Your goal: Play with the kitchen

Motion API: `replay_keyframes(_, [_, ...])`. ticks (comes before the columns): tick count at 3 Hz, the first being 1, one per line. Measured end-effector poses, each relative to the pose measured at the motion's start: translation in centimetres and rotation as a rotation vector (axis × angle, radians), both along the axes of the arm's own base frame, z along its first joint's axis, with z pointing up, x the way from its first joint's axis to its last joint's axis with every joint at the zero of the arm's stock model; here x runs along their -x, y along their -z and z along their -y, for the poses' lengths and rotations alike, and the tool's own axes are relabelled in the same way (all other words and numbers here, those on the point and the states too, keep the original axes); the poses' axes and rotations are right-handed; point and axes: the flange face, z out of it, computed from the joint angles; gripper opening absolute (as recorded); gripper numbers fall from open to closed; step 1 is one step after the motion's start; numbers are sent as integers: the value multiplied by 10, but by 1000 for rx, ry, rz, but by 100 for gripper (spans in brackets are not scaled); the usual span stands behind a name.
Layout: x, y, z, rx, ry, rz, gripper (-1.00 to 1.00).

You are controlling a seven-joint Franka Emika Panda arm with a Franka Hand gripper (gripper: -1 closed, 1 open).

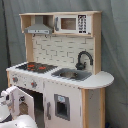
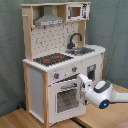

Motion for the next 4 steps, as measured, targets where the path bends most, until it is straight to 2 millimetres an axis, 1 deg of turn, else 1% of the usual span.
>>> replay_keyframes(1, [10,0,-9,-14,37,6,-100])
replay_keyframes(4, [27,-3,-36,-69,175,6,-100])
